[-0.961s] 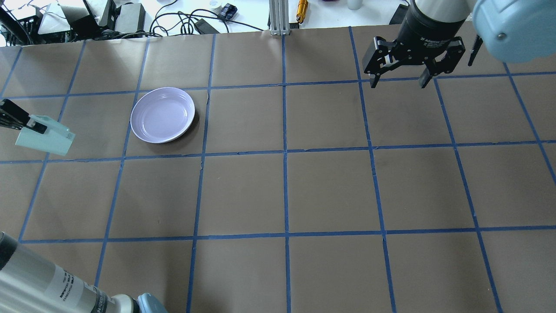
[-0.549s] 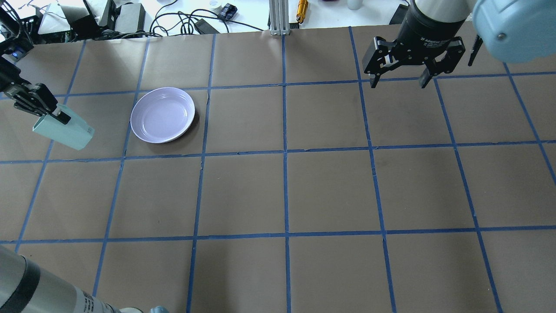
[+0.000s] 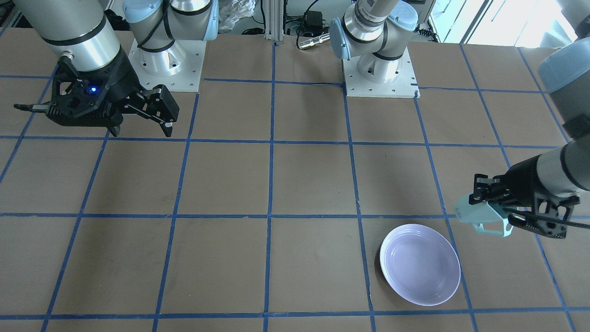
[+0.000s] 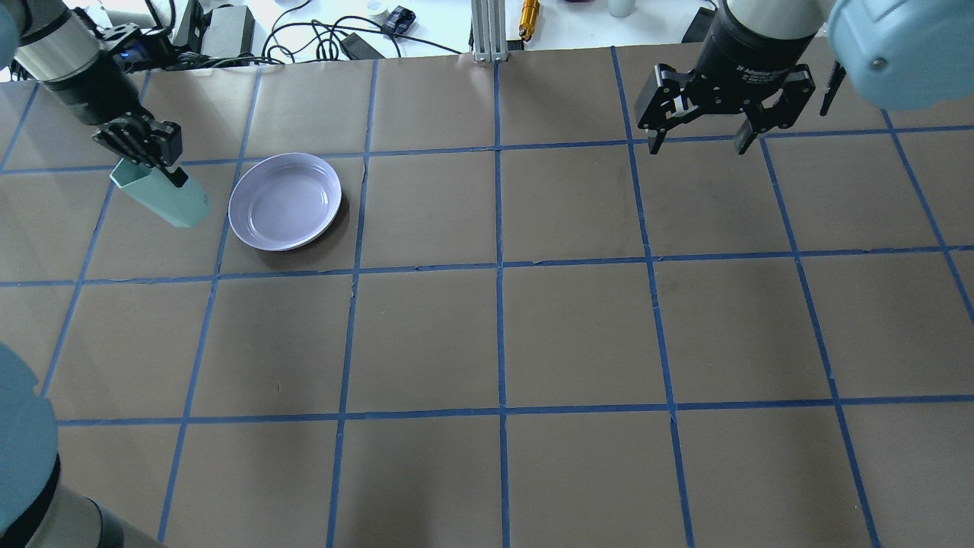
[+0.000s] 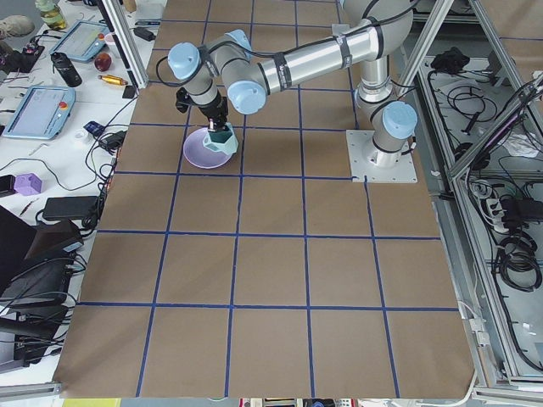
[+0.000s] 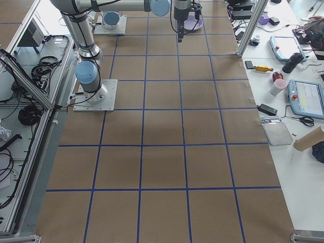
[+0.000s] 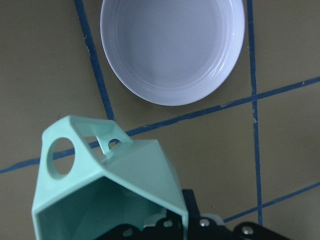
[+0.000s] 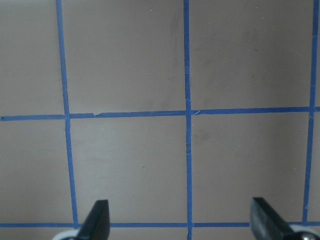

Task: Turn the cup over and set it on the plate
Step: 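Carry the upright mug over the white plate and lower it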

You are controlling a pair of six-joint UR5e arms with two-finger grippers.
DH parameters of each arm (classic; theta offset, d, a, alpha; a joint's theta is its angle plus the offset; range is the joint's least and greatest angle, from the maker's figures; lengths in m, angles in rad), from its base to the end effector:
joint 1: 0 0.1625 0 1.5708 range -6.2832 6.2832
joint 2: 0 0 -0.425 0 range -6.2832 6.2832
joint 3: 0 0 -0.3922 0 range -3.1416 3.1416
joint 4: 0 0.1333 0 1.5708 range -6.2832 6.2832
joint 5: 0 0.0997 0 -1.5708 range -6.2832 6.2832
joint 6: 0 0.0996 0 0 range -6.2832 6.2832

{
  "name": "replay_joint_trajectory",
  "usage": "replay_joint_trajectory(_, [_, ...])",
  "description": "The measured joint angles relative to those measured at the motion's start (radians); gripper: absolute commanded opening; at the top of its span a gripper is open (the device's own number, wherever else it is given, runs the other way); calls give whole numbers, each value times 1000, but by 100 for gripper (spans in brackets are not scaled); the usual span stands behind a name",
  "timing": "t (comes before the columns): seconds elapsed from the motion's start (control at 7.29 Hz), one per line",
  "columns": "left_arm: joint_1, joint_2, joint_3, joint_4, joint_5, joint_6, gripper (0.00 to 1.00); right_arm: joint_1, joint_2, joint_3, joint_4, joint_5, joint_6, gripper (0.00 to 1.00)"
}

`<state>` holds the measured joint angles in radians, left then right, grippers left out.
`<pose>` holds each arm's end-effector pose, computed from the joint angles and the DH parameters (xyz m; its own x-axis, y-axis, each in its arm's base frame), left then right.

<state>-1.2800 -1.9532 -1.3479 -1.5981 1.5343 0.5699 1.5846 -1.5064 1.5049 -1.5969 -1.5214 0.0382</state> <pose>0.0481 -0.6383 0.3782 -0.9564 0.2612 0.1304 0.2783 0.9507 0.1370 0.1454 -0.5200 0.4905 -0.9985 0.0230 -0.0504 0.0244 0.9994 -0.0257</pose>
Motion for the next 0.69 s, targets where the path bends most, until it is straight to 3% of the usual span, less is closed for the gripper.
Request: replay_joint_trajectory(0.69, [-169, -57, -39, 230, 89, -37, 0, 0, 0, 0, 0, 0, -1, 100])
